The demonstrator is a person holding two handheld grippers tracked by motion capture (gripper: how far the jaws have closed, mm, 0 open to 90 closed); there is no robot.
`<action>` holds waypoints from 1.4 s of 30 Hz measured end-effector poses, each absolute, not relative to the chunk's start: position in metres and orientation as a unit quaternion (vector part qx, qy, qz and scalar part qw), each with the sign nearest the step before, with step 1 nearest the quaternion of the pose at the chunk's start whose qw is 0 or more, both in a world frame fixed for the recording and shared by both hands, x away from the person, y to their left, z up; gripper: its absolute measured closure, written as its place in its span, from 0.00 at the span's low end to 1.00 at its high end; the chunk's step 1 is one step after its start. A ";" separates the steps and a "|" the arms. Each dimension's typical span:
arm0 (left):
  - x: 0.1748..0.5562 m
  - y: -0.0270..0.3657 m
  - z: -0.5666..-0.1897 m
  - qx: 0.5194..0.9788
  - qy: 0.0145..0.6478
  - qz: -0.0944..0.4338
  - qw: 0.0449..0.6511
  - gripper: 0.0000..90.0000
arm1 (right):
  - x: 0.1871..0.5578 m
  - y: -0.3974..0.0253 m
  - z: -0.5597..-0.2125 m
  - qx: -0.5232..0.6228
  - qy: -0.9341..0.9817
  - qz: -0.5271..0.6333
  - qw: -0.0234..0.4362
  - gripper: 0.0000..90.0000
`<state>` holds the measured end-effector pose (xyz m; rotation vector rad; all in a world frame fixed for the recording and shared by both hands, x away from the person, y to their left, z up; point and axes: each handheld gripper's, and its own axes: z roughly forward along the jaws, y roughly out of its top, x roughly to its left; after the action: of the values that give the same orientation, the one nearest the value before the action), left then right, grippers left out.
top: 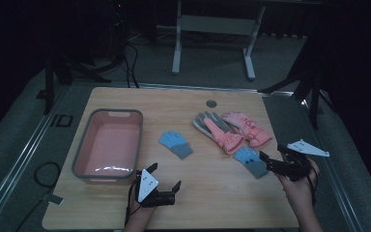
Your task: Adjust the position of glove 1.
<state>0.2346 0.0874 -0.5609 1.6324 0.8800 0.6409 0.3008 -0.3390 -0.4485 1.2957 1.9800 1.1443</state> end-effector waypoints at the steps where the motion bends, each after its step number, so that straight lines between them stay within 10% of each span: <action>1: 0.234 0.088 -0.561 0.692 0.372 0.272 0.555 0.00 | 0.303 -0.335 -0.445 0.473 0.730 0.423 0.253 0.22; 21: 0.235 0.088 -0.561 0.692 0.372 0.266 0.559 0.00 | 0.343 -0.246 -0.420 0.375 0.787 0.437 0.221 0.16; 31: 0.234 0.088 -0.561 0.693 0.367 0.265 0.561 0.00 | 0.361 -0.196 -0.433 0.288 0.830 0.437 0.193 0.48; 42: 0.234 0.087 -0.561 0.697 0.361 0.264 0.560 0.00 | 0.386 -0.149 -0.458 0.266 0.852 0.423 0.153 0.57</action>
<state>0.2337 0.0870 -0.5609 1.6427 0.8518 0.6223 0.3865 -0.1488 -0.4581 0.7629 2.4443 1.2135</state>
